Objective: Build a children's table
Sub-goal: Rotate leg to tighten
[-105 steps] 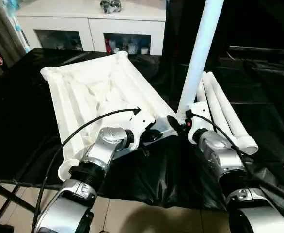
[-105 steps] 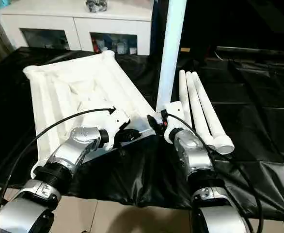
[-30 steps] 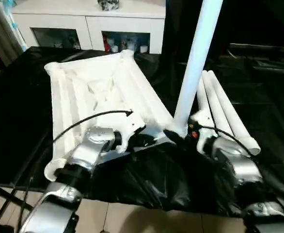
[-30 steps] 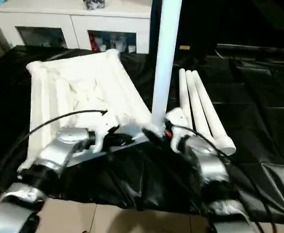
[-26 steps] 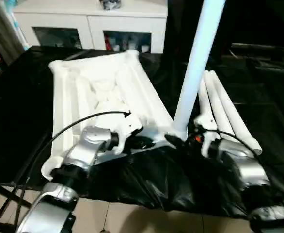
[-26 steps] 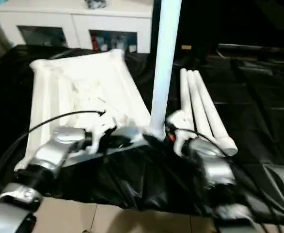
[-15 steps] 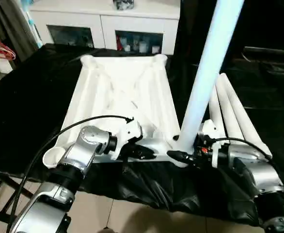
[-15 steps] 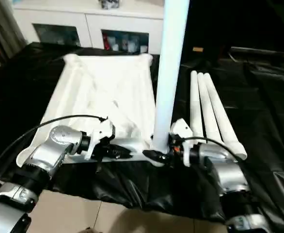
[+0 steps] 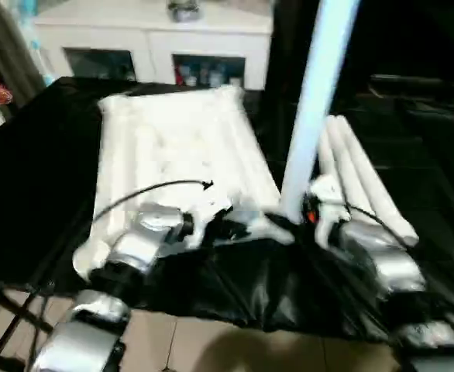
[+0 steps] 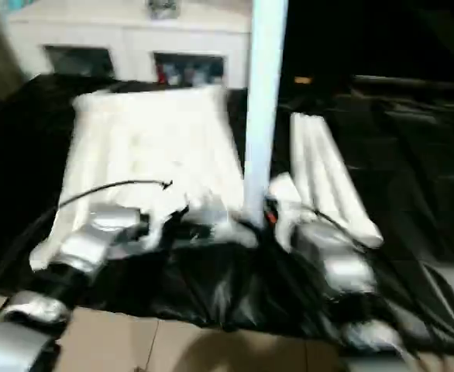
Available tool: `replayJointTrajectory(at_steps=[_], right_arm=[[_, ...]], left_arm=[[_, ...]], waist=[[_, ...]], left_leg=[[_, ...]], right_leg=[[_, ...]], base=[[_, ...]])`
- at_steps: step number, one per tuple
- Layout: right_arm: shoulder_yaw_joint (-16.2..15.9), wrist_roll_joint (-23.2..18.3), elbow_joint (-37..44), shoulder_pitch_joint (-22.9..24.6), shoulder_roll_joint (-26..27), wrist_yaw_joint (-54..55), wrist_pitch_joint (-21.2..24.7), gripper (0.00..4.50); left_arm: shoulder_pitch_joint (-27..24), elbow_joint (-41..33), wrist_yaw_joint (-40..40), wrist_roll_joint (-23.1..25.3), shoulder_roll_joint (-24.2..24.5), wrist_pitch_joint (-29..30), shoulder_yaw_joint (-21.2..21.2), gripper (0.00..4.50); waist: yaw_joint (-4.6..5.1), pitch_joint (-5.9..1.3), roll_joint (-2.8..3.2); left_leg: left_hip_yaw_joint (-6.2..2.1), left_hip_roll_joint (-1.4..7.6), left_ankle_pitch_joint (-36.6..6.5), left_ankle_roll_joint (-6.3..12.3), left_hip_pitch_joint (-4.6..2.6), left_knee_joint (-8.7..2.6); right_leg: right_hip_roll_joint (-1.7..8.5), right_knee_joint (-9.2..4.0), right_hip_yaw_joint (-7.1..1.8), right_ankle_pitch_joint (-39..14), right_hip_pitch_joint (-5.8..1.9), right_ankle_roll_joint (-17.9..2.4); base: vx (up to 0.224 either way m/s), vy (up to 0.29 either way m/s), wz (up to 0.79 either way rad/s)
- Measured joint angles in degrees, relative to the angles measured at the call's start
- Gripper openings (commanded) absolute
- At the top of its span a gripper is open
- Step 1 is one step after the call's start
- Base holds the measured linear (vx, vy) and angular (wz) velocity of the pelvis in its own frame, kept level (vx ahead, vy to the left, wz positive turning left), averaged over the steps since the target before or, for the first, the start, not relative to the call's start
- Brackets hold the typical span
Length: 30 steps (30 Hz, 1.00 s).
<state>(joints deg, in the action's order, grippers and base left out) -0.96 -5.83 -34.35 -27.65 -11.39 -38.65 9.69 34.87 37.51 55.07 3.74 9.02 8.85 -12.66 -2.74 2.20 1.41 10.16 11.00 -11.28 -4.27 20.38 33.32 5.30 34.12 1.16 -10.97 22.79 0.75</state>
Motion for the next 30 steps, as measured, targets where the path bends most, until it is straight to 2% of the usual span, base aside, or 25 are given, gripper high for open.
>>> replayJointTrajectory(at_steps=[3, 5, 11, 14, 15, 17, 26, 30], right_arm=[[2.36, 0.82, -4.55, -2.69, 4.24, 9.84, -1.53, 2.82], [2.86, 0.99, -6.0, -3.34, 5.1, 13.34, -2.72, 3.37], [3.97, 1.57, -8.48, -4.43, 6.72, 15.74, -6.41, 3.94], [3.98, 1.12, -6.96, -3.25, 6.29, 11.96, -6.97, 4.07], [3.97, 0.94, -6.37, -2.78, 6.0, 10.37, -7.14, 4.31], [3.76, 0.38, -4.91, -1.55, 5.24, 6.94, -7.36, 4.44], [-1.61, -0.75, 1.27, 2.53, -1.53, -10.46, -6.84, 4.49], [-3.19, -1.47, 4.23, 4.35, -4.27, -17.34, -7.02, 4.49]], left_arm=[[0.01, -0.18, -5.56, 0.62, -2.08, 1.9, 1.02, 0.0], [0.0, -0.37, -7.58, 0.73, -3.13, 2.45, 1.09, 0.0], [-0.96, -3.0, -9.81, 1.53, -4.08, 3.24, 0.69, 0.0], [-2.0, -4.86, -8.48, 1.54, -3.48, 3.29, 0.34, 0.0], [-2.34, -5.53, -7.79, 1.53, -3.13, 3.29, 0.32, 0.0], [-2.9, -6.54, -6.38, 1.33, -2.27, 3.28, 0.34, 0.0], [-4.3, -8.79, 5.04, -1.88, 3.35, 2.57, -0.67, 0.0], [-4.3, -8.8, 9.8, -2.99, 5.22, 1.46, -1.08, 0.0]], waist=[[0.67, -0.03, 0.06], [0.82, -0.04, 0.16], [0.93, -0.03, 0.12], [0.94, -0.05, 0.16], [0.94, -0.06, 0.18], [0.88, -0.07, 0.2], [0.61, -0.01, 0.27], [-0.34, 0.05, 0.36]], left_leg=[[-0.02, -0.02, 0.0, 0.0, -0.04, -0.11], [-0.03, -0.04, 0.0, 0.0, -0.01, -0.12], [-0.06, -0.02, 0.0, -0.01, 0.23, -0.15], [-0.06, -0.01, -0.01, 0.0, 0.26, -0.17], [-0.05, -0.01, -0.01, 0.0, 0.31, -0.21], [-0.05, 0.03, -0.01, 0.01, 0.39, -0.26], [-0.12, 0.12, 0.0, 0.01, 0.5, -0.16], [-0.11, 0.22, 0.0, 0.01, 0.6, -0.01]], right_leg=[[-0.01, 0.01, -0.01, 0.02, 0.04, 0.01], [-0.01, 0.0, -0.02, 0.03, 0.07, 0.02], [-0.04, 0.0, 0.03, 0.27, 0.13, -0.31], [-0.05, -0.08, 0.03, 0.21, 0.15, -0.22], [-0.06, -0.1, 0.03, 0.21, 0.22, -0.21], [-0.08, -0.09, 0.09, 0.19, 0.29, -0.19], [-0.06, -0.13, 0.3, 0.19, 0.36, -0.2], [0.01, -0.14, 0.57, 0.17, 0.36, -0.23]], base=[[0.0, 0.0, 0.0], [0.0, 0.0, 0.0], [0.0, 0.0, 0.0], [0.0, 0.0, 0.0], [0.0, 0.0, 0.0], [0.0, 0.0, 0.0], [0.0, 0.0, 0.0], [0.0, 0.0, 0.0]])
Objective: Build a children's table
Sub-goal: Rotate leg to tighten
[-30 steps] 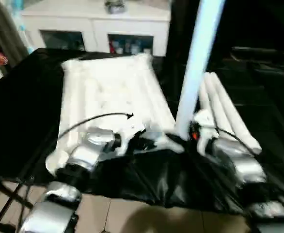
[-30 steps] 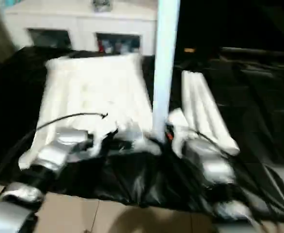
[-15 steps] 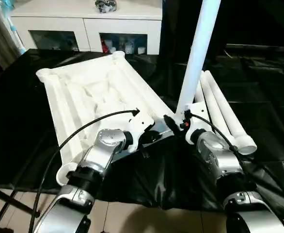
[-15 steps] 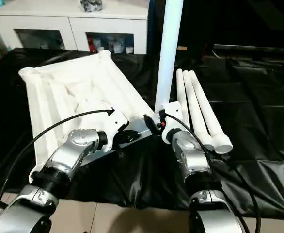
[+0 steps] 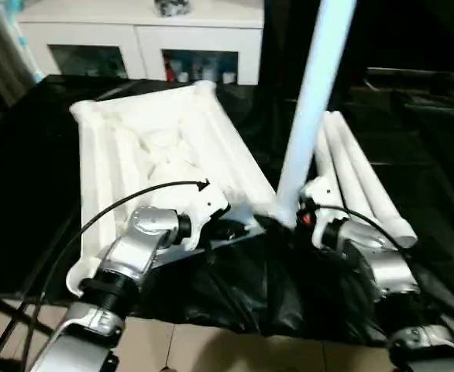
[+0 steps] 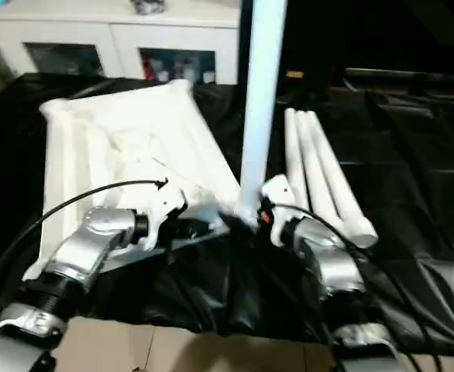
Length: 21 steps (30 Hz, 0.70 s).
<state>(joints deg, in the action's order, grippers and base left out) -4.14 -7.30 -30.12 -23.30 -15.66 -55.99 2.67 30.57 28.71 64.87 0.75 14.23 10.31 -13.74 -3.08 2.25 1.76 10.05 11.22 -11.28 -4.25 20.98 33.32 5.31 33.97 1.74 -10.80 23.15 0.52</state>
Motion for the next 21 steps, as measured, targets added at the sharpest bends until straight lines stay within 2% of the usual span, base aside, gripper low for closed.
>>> replayJointTrajectory(at_steps=[4, 5, 8, 10, 21], right_arm=[[-1.66, -1.76, 3.28, 1.82, -2.83, -6.3, 1.33, 4.49], [-1.87, -1.89, 3.5, 1.86, -3.15, -7.02, 1.61, 4.24], [-2.09, -2.04, 4.41, 2.25, -4.01, -8.89, 2.5, 4.12], [-2.16, -2.34, 5.08, 2.51, -4.48, -10.18, 3.38, 3.84], [-3.34, -3.57, 7.43, 3.13, -6.04, -13.4, 6.4, 3.13]], left_arm=[[0.0, 0.25, 4.36, -1.03, 1.68, -0.9, -0.8, 0.0], [0.0, 0.36, 4.83, -1.03, 1.83, -1.14, -0.84, 0.0], [0.02, 0.85, 6.31, -1.1, 2.23, -2.04, -1.1, 0.0], [0.03, 0.9, 7.43, -1.12, 2.55, -2.21, -1.23, 0.0], [0.12, 1.44, 11.23, -2.17, 4.04, -3.24, -2.0, 0.0]], waist=[[-0.8, 0.02, 0.02], [-0.86, 0.02, 0.03], [-1.06, 0.02, 0.03], [-1.25, 0.02, 0.02], [-2.02, 0.01, 0.03]], left_leg=[[0.15, 0.41, 0.01, 0.01, 0.13, 0.25], [0.24, 0.51, 0.01, 0.0, 0.14, 0.3], [0.43, 0.63, 0.01, -0.01, 0.11, 0.33], [0.46, 0.64, 0.01, -0.01, 0.09, 0.33], [0.51, 0.65, 0.02, -0.01, 0.1, 0.38]], right_leg=[[-0.02, 0.07, 0.38, -0.02, -0.03, -0.04], [-0.03, 0.1, 0.43, -0.02, -0.04, -0.04], [-0.03, 0.15, 0.46, -0.02, -0.07, -0.04], [-0.02, 0.16, 0.46, -0.02, -0.08, -0.04], [-0.02, 0.17, 0.45, -0.02, -0.08, -0.04]], base=[[0.0, 0.0, 0.0], [0.0, 0.0, 0.0], [0.0, 0.0, 0.0], [0.0, 0.0, 0.0], [0.0, 0.0, 0.0]])
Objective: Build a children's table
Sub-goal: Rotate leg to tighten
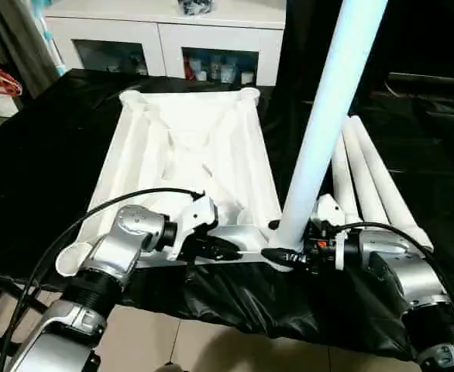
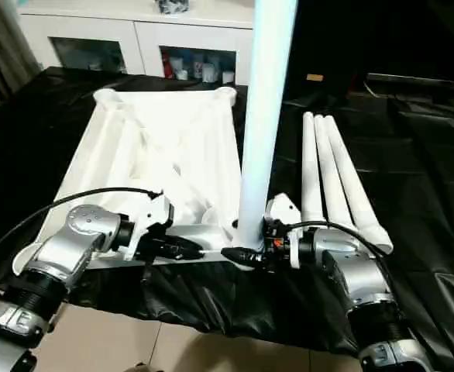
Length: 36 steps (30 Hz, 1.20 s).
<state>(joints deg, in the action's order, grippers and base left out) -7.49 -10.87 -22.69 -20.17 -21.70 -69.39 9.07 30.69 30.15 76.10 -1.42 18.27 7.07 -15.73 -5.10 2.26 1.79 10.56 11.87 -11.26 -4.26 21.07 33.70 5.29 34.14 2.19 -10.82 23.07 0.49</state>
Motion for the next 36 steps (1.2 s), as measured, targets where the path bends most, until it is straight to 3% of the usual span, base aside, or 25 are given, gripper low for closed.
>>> replayJointTrajectory(at_steps=[5, 7, 10, 15, 18, 19, 22, 27, 31, 36], right_arm=[[0.13, 0.59, -0.64, 0.08, 0.92, 2.61, -0.48, 2.9], [0.91, 1.95, -3.19, -1.32, 3.28, 9.13, -1.74, 2.87], [3.04, 4.57, -9.25, -5.1, 7.68, 22.23, -2.93, 2.81], [7.37, 6.51, -18.06, -11.19, 14.44, 43.03, -3.13, 2.78], [8.3, 6.74, -19.55, -12.28, 15.47, 47.95, -3.53, 2.78], [8.45, 6.74, -19.74, -12.43, 15.5, 47.98, -3.59, 2.78], [9.01, 6.74, -20.5, -12.73, 15.69, 47.51, -4.55, 3.47], [9.11, 6.81, -20.5, -12.64, 15.58, 44.77, -4.91, 3.9], [8.05, 6.99, -20.02, -11.95, 14.47, 41.48, -6.21, 3.96], [5.13, 6.23, -15.6, -8.29, 10.28, 28.82, -8.11, 3.96]], left_arm=[[0.08, 0.63, -1.36, -0.02, -0.46, 0.22, 0.28, 0.0], [1.11, 2.21, -5.29, 0.48, -1.38, 0.83, 0.88, 0.0], [2.34, 3.63, -13.33, 2.25, -4.55, 2.93, 2.11, 0.0], [4.57, 7.11, -26.84, 4.63, -10.97, 4.35, 3.45, 0.0], [5.17, 7.95, -30.19, 5.32, -12.95, 4.33, 3.44, 0.0], [5.17, 7.96, -30.28, 5.32, -13.03, 4.33, 3.48, 0.0], [5.17, 7.92, -30.28, 5.3, -13.19, 4.28, 3.53, 0.0], [5.16, 7.74, -28.59, 5.3, -12.71, 3.98, 3.33, 0.0], [4.97, 7.37, -26.83, 5.29, -11.8, 2.93, 2.89, 0.0], [2.86, 4.13, -18.77, 3.66, -7.9, 1.37, 2.12, 0.0]], waist=[[0.03, -0.02, -0.02], [0.39, -0.05, -0.1], [1.8, -0.04, -0.11], [2.77, -0.04, 0.04], [2.86, -0.01, 0.17], [2.84, -0.02, 0.2], [2.82, -0.06, 0.24], [3.09, -0.06, 0.25], [3.21, -0.05, 0.24], [3.01, -0.05, 0.25]], left_leg=[[0.03, 0.0, 0.0, 0.0, -0.06, 0.05], [0.01, -0.01, 0.0, -0.02, -0.19, 0.15], [0.0, -0.03, 0.1, -0.19, -0.41, 0.12], [-0.07, -0.04, 0.14, -0.28, -0.59, -0.03], [-0.14, -0.05, 0.14, -0.28, -0.57, -0.17], [-0.18, -0.05, 0.14, -0.28, -0.55, -0.18], [-0.19, -0.04, 0.14, -0.28, -0.54, -0.21], [-0.18, -0.04, 0.14, -0.28, -0.49, -0.18], [-0.19, -0.02, 0.14, -0.28, -0.41, -0.23], [-0.21, 0.0, 0.16, -0.26, -0.1, -0.21]], right_leg=[[0.01, 0.04, -0.01, 0.0, -0.07, 0.0], [0.03, 0.19, -0.04, 0.04, -0.15, -0.05], [0.08, 0.23, -0.07, 0.14, -0.2, -0.18], [0.06, 0.25, -0.01, 0.18, -0.24, -0.07], [0.04, 0.24, 0.05, 0.12, -0.23, 0.07], [0.02, 0.24, 0.08, 0.15, -0.23, 0.02], [0.02, 0.24, 0.1, 0.31, -0.24, -0.23], [0.02, 0.15, 0.08, 0.3, -0.23, -0.23], [-0.03, 0.07, 0.1, 0.3, -0.16, -0.22], [-0.05, -0.04, 0.14, 0.2, 0.03, -0.09]], base=[[0.0, 0.0, 0.0], [0.0, 0.0, 0.0], [-0.02, -0.002, -0.01], [0.0, 0.0, 0.0], [0.0, 0.0, 0.0], [0.0, 0.0, 0.0], [0.0, 0.0, 0.0], [0.0, 0.0, 0.0], [0.0, 0.0, 0.0], [0.0, 0.0, 0.0]])
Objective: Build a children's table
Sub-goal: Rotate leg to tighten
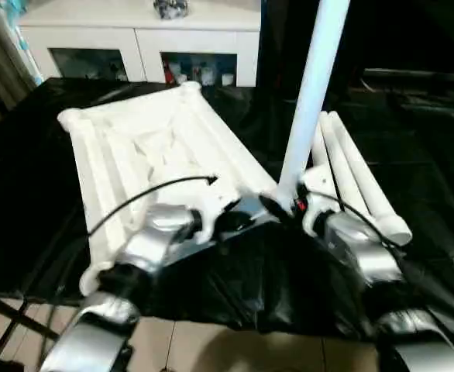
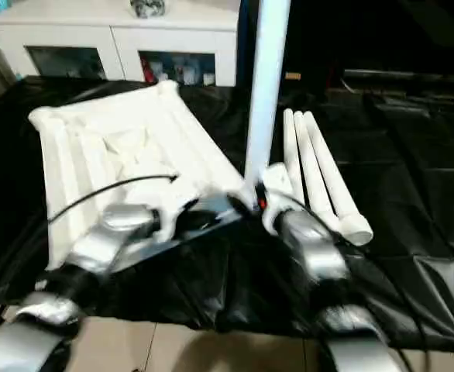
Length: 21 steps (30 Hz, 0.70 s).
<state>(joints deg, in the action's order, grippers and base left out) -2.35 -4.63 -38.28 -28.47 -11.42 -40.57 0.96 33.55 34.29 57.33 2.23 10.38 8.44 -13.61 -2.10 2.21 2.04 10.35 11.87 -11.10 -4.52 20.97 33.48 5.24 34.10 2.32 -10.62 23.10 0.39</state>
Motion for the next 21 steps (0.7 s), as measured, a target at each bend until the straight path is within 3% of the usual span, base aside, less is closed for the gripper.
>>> replayJointTrajectory(at_steps=[11, 21], right_arm=[[-3.68, -3.98, 9.35, 6.06, -7.81, -20.21, 1.44, 3.96], [-4.97, -4.9, 12.57, 7.25, -10.17, -26.23, 3.62, 3.21]], left_arm=[[-0.55, -0.26, 12.11, -2.57, 4.5, -2.12, -1.29, 0.0], [-0.4, -0.06, 17.11, -3.14, 6.09, -2.67, -2.03, 0.0]], waist=[[-2.14, 0.09, -0.12], [-3.02, 0.1, -0.13]], left_leg=[[0.3, 0.03, -0.03, 0.06, 0.08, 0.18], [0.35, 0.04, -0.03, 0.06, 0.07, 0.19]], right_leg=[[0.07, -0.01, -0.02, -0.02, 0.01, -0.03], [0.07, 0.02, -0.01, -0.02, 0.02, -0.03]], base=[[0.0, 0.0, 0.0], [0.0, 0.0, 0.0]])
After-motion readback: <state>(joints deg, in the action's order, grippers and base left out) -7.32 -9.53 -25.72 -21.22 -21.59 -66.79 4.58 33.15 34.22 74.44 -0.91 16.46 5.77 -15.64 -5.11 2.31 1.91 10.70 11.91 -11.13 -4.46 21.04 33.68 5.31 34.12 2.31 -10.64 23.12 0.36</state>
